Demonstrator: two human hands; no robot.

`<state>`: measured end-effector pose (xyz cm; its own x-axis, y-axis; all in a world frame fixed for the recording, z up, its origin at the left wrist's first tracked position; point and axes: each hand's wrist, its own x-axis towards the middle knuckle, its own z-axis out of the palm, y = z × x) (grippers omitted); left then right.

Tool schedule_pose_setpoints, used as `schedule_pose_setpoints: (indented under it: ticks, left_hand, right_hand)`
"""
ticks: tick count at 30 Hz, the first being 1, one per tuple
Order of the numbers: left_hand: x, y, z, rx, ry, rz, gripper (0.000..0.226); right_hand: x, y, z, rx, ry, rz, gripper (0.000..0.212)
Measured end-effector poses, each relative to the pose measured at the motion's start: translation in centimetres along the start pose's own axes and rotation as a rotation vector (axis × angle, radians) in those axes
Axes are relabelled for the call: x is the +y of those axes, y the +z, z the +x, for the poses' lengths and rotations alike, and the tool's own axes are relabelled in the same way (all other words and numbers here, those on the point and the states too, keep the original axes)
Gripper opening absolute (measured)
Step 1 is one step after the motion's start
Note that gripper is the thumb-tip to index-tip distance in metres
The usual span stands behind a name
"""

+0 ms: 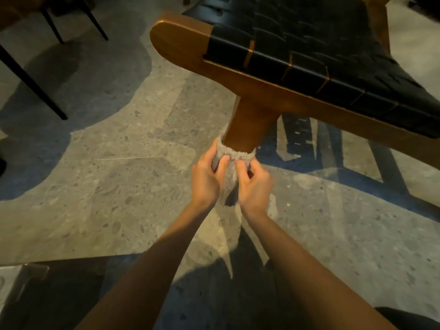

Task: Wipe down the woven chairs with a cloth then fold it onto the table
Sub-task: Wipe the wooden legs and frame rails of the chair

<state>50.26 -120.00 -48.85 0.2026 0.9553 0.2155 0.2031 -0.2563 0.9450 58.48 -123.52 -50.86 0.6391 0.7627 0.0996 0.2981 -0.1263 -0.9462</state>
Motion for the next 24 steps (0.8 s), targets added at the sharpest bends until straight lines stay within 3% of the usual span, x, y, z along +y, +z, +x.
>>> schedule_pose_setpoints:
  ticks: [4,6,9,11,14,19,24]
  left_hand:
    - [-4.7,-0.8,-0.3,-0.081,-0.103,0.136,0.031]
    - [-6.5,-1.0,-0.4,-0.067,-0.159,0.253,0.013]
    - [-8.5,-1.3,-0.6,-0.105,-0.177,0.315,0.022]
    - [-9.5,-1.5,-0.5,-0.181,-0.198,0.366,0.018]
    - [-10.5,-1.5,0.0,-0.253,-0.304,0.423,0.030]
    - [-9.1,-1.2,-0.3,-0.223,-0.360,0.409,0.034]
    - [-5.3,-0.2,-0.7,-0.068,-0.213,0.305,0.038]
  right_hand:
    - [3.1,1.7,-0.2,-0.151,0.114,0.006,0.021]
    - [4.3,2.3,-0.2,-0.231,0.136,0.017,0.020]
    - [5.5,3.1,0.0,-0.361,0.215,0.031,0.015]
    - [5.8,3.6,0.3,-0.444,0.309,0.037,0.023]
    - [5.8,4.2,0.7,-0.505,0.429,0.051,0.035]
    - [4.7,3.0,0.8,-0.474,0.409,0.092,0.014]
    - [1.8,1.1,0.4,-0.293,0.258,0.095,0.007]
